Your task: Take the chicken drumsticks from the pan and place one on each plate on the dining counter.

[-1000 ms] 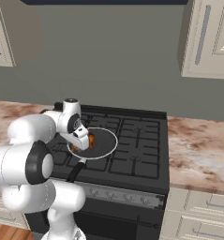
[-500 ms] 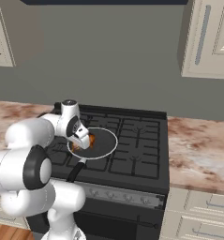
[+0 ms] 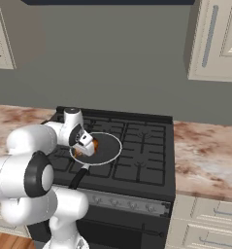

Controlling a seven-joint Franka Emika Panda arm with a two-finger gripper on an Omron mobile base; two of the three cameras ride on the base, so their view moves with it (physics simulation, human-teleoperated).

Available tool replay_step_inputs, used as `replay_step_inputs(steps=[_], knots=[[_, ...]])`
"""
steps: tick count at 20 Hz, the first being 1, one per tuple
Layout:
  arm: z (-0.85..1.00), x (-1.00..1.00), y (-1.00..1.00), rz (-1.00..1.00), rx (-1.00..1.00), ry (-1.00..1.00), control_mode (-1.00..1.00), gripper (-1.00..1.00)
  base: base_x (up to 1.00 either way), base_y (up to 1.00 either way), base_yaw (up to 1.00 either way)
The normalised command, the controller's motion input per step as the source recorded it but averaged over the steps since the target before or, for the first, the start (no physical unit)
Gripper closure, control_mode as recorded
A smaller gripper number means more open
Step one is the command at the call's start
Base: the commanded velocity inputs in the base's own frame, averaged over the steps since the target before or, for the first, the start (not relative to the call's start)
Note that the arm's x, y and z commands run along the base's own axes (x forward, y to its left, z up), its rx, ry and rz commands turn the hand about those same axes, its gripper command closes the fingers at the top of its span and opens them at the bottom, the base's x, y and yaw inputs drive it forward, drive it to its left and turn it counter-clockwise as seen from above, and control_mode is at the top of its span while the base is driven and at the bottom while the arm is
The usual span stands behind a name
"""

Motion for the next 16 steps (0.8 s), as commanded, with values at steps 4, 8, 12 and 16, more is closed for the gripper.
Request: replay_step_inputs(steps=[4, 8, 12, 16], knots=[[0.00, 0.14, -0.01, 0.05, 0.00, 0.00, -1.00, -1.00, 0.00, 0.00, 0.00], [0.00, 0.12, 0.00, 0.02, 0.00, 0.00, -1.00, -1.00, 0.00, 0.00, 0.00], [-0.02, 0.16, 0.00, 0.00, 0.00, 0.00, -1.00, -1.00, 0.00, 0.00, 0.00], [-0.02, 0.20, 0.00, 0.00, 0.00, 0.00, -1.00, -1.00, 0.00, 0.00, 0.00]])
